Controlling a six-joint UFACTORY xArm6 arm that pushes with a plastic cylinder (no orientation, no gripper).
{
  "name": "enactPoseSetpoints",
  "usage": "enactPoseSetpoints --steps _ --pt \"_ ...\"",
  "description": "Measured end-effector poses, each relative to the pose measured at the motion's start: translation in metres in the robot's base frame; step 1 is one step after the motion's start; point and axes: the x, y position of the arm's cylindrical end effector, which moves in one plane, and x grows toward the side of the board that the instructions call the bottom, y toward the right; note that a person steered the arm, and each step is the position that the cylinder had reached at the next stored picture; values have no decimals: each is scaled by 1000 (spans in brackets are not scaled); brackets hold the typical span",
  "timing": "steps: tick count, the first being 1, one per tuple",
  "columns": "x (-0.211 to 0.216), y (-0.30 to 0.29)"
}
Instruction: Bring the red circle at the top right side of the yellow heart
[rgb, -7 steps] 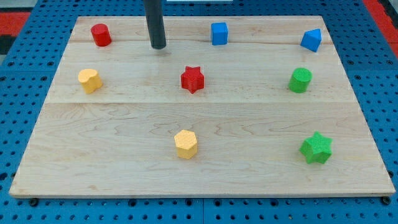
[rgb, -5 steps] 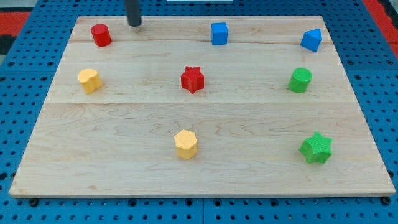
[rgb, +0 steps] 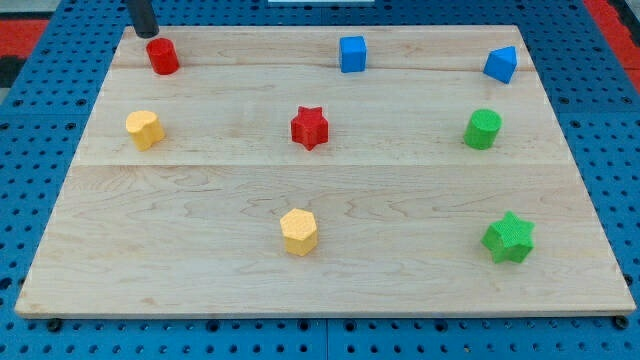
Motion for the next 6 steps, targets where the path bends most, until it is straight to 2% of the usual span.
enactPoseSetpoints --steps 4,5,6 --pt "13 13" --pt "46 15" --pt "69 49"
